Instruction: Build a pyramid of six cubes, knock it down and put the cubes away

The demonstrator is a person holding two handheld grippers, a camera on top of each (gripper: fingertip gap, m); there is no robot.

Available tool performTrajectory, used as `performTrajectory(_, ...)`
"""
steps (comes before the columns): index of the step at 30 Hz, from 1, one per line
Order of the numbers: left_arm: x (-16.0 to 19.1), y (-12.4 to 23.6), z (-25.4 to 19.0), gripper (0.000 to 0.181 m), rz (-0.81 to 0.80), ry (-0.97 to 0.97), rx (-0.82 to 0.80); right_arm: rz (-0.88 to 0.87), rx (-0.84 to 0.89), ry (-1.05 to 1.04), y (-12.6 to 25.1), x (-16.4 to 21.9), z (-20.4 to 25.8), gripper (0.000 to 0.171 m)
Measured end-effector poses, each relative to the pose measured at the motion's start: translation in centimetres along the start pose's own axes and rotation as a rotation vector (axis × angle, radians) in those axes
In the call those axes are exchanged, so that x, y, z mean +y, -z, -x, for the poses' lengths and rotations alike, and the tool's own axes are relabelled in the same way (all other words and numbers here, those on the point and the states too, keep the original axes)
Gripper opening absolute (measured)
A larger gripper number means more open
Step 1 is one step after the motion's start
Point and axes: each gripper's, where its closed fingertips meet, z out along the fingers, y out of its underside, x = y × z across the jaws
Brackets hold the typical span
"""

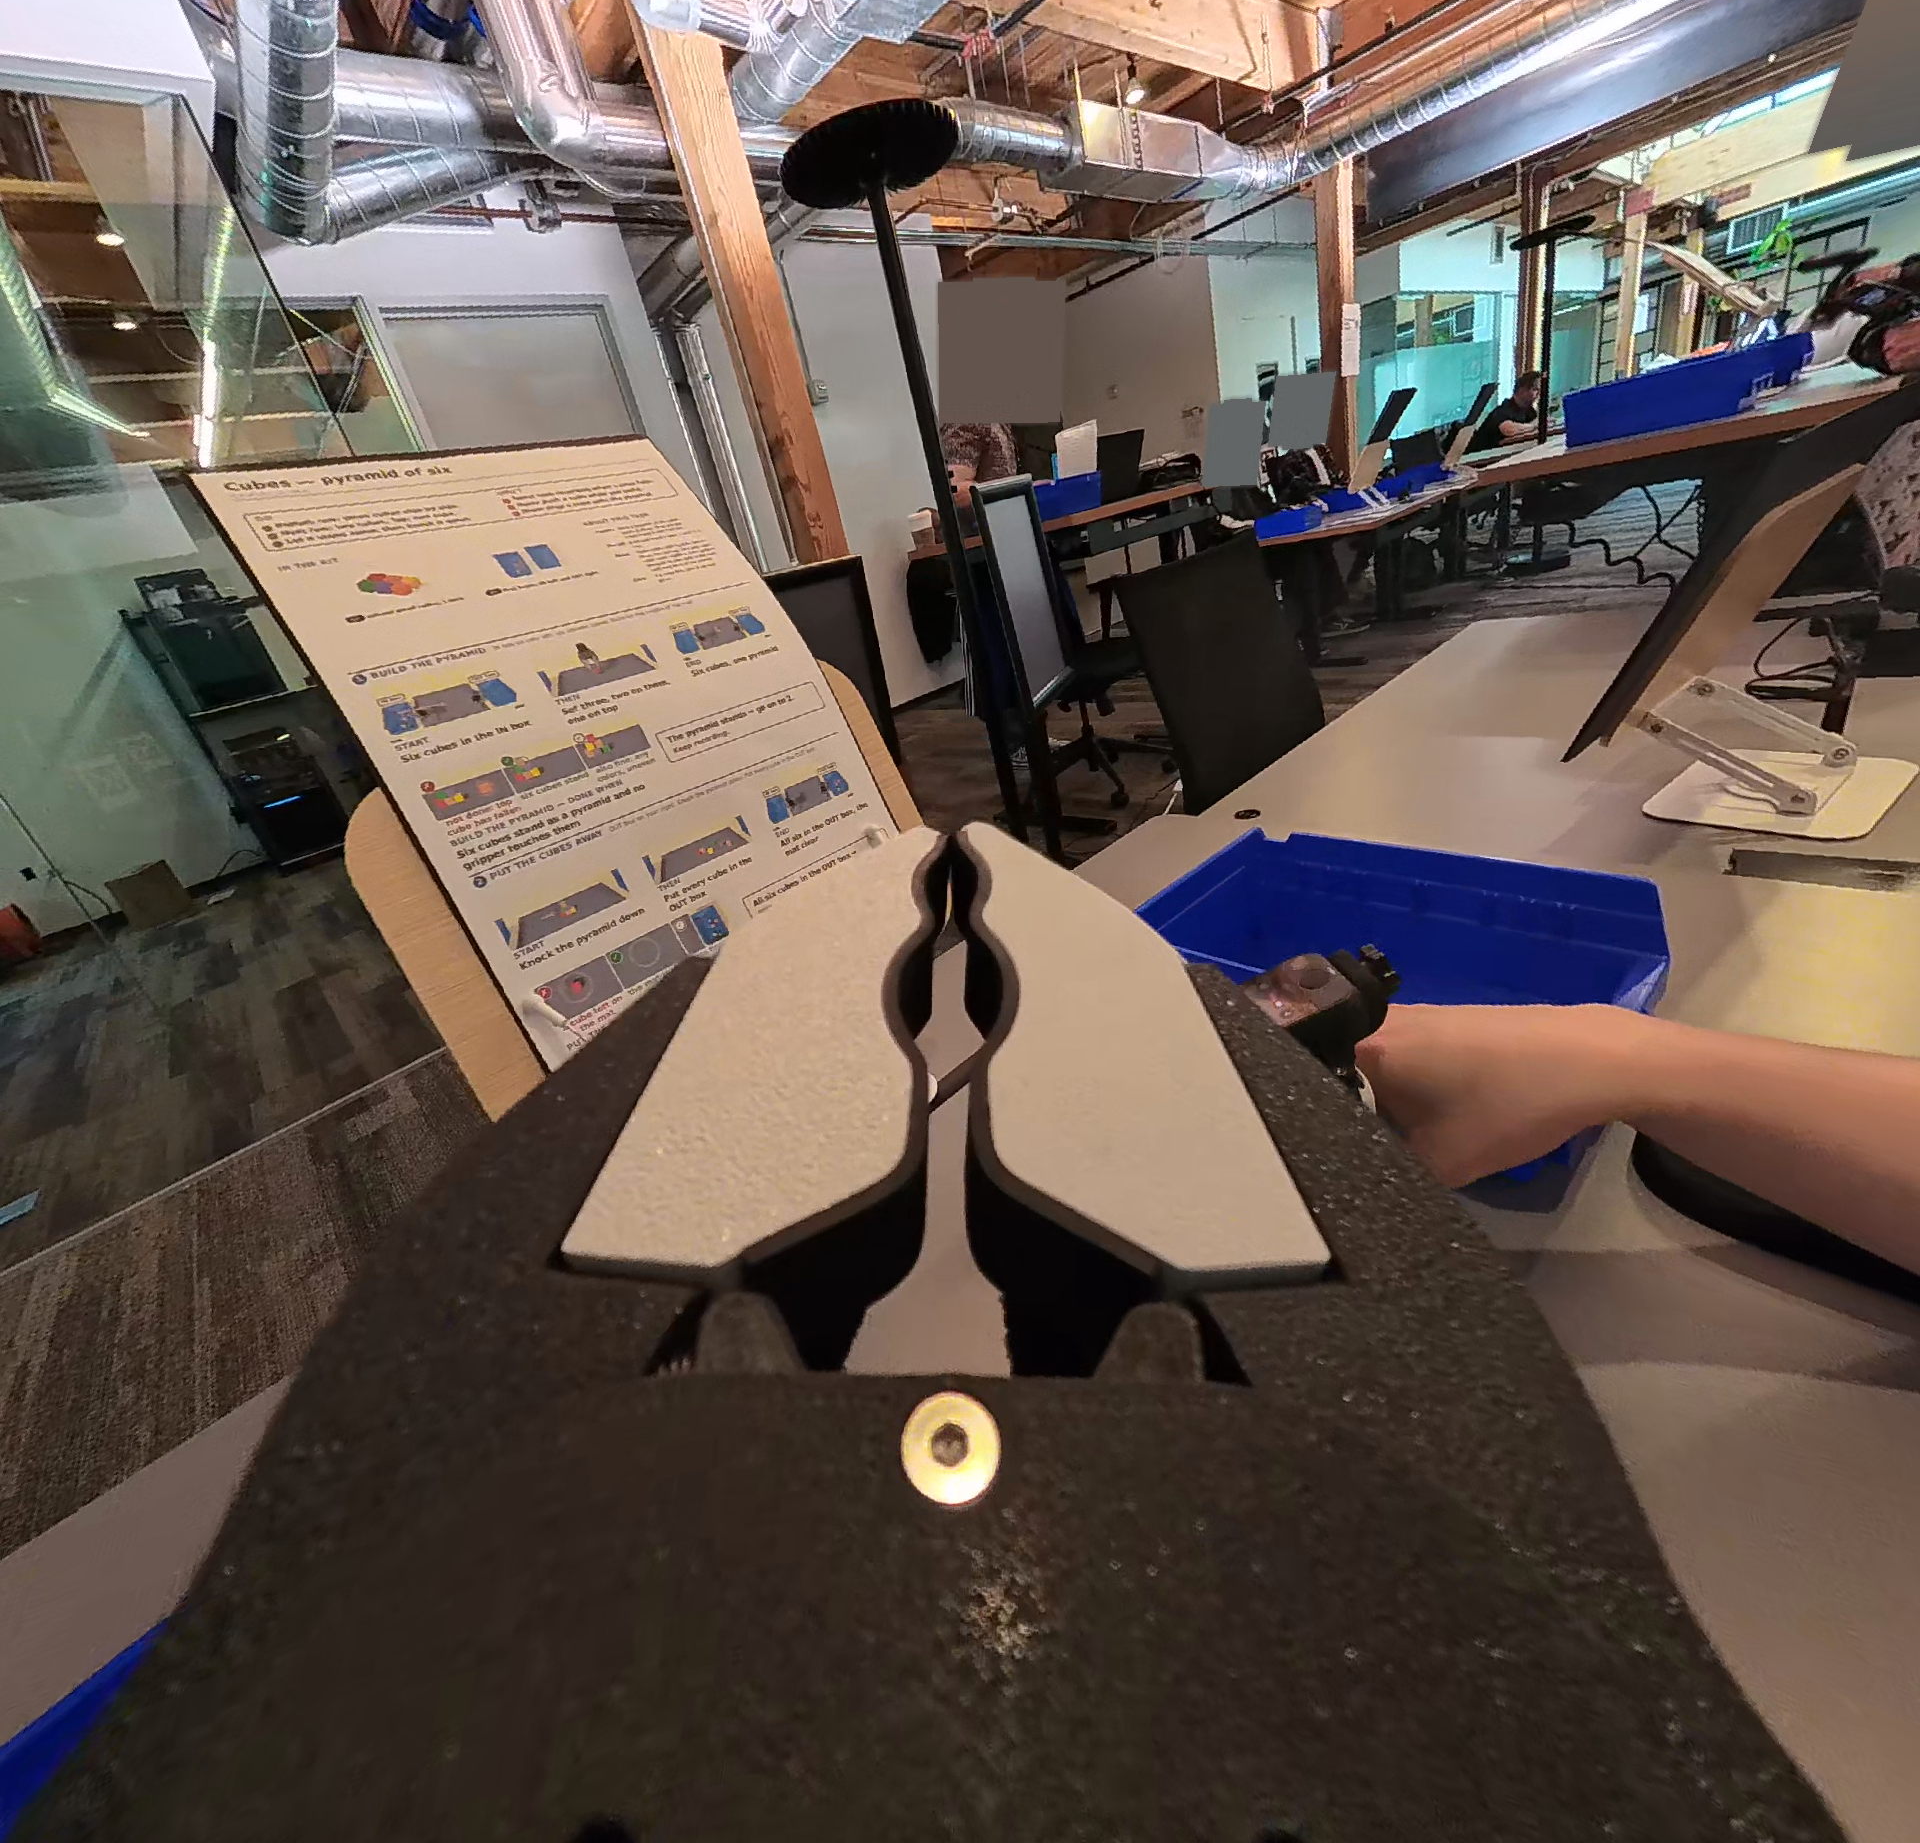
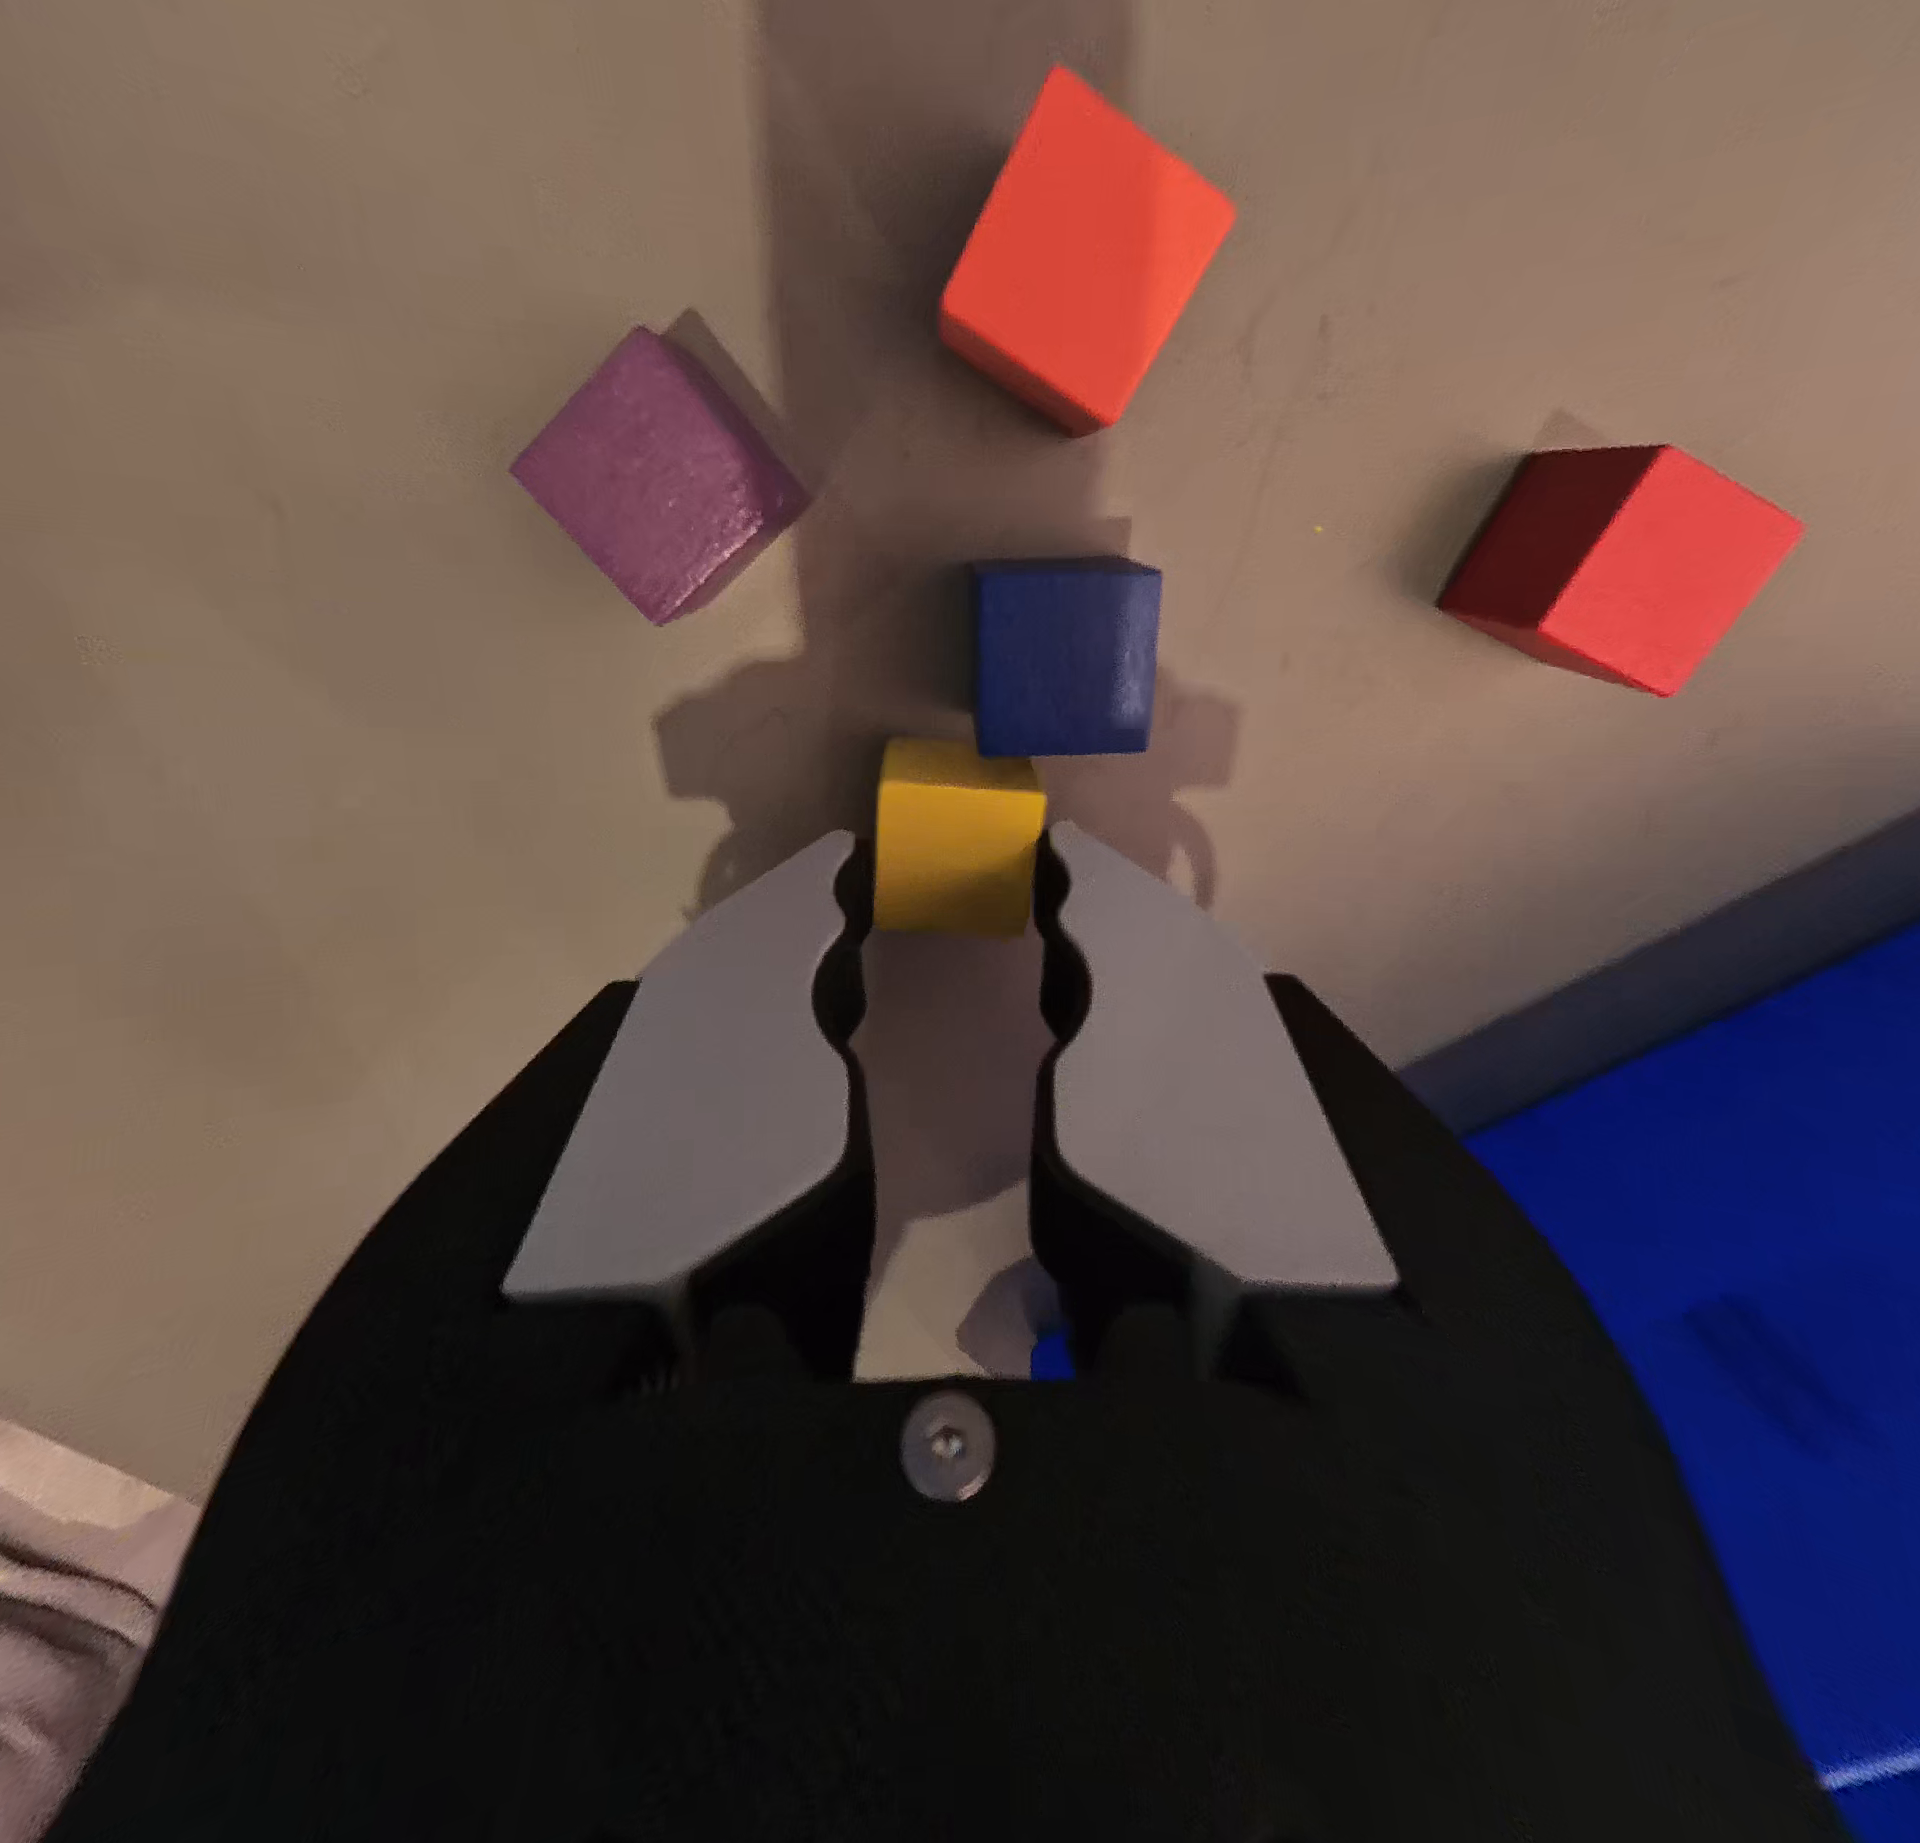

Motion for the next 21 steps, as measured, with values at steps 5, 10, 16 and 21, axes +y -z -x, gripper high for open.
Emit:
performTrajectory(5,0.4,-0.3,-0.1,0.000,0.011,0.004,0.001,0.007,-0.065,0.018,0.5,0.3,0.9,0.029)
performTrajectory(10,0.5,-0.5,-0.4,0.000,0.025,-0.019,-0.004,-0.112,-0.132,0.080,5.7,0.2,1.6,0.029)
performTrajectory(16,0.4,-0.4,-0.3,0.000,0.019,-0.013,-0.008,-0.819,0.154,-0.144,20.9,0.1,-9.4,0.029)
performTrajectory(21,0.9,-0.9,-0.4,0.000,0.039,-0.009,-0.004,-0.827,0.279,-0.468,19.2,5.8,-19.6,0.029)
